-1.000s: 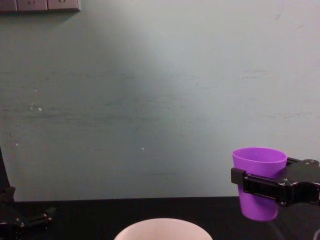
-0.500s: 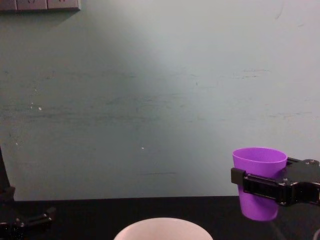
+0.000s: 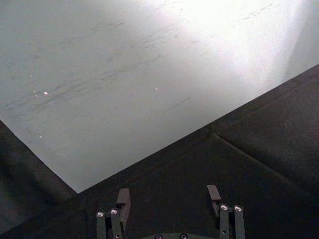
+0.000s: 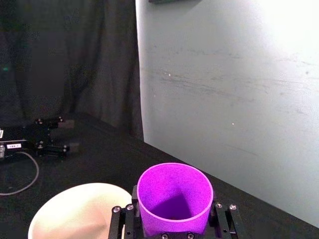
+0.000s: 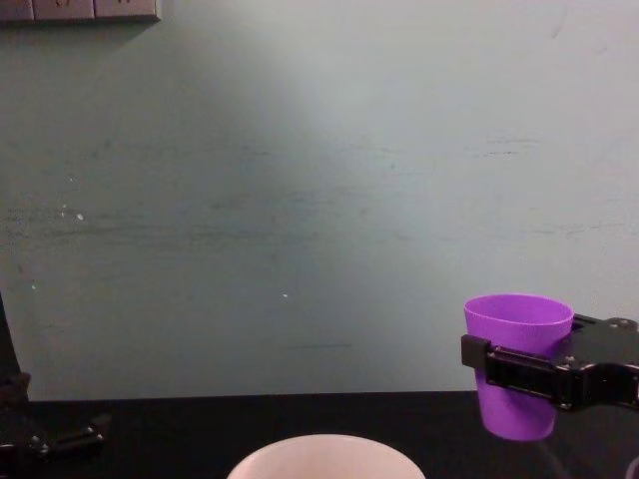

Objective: Pick up the cup and pour the mung beans from the cup into the bowl.

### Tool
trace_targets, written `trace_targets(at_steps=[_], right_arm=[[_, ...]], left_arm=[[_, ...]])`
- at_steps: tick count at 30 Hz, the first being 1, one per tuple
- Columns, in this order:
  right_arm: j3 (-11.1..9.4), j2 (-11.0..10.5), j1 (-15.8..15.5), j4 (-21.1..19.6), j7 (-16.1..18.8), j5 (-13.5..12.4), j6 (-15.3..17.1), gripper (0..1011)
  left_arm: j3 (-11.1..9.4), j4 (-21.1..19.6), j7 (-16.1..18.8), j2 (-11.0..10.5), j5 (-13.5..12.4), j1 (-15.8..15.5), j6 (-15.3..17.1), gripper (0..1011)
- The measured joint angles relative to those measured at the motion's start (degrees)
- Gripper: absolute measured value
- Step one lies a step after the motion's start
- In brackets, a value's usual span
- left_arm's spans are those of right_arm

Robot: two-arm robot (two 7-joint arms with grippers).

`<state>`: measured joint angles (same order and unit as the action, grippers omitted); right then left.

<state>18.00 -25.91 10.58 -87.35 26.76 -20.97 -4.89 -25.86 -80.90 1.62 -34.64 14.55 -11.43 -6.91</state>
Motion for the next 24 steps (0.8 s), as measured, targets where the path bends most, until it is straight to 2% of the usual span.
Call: trace_targets(at_steps=[20,22,24], right_arm=[[0.02,-0.01,0.01,-0.01,-0.01,0.08,-0.01,732],[0.26,-0.17,0.14,-0.12,-0.05,0.68,0.0,732],[0.86,-0.61,0.5,-0.62,-0.42,2.4,0.11,732]], left_arm=[[0.01,0.0,0.0,0.0,0.0,0.0,0.0,1000],[0.0,0.0,0.0,0.0,0.0,0.0,0.0,1000],[0.0,0.0,0.0,0.0,0.0,0.0,0.0,1000]])
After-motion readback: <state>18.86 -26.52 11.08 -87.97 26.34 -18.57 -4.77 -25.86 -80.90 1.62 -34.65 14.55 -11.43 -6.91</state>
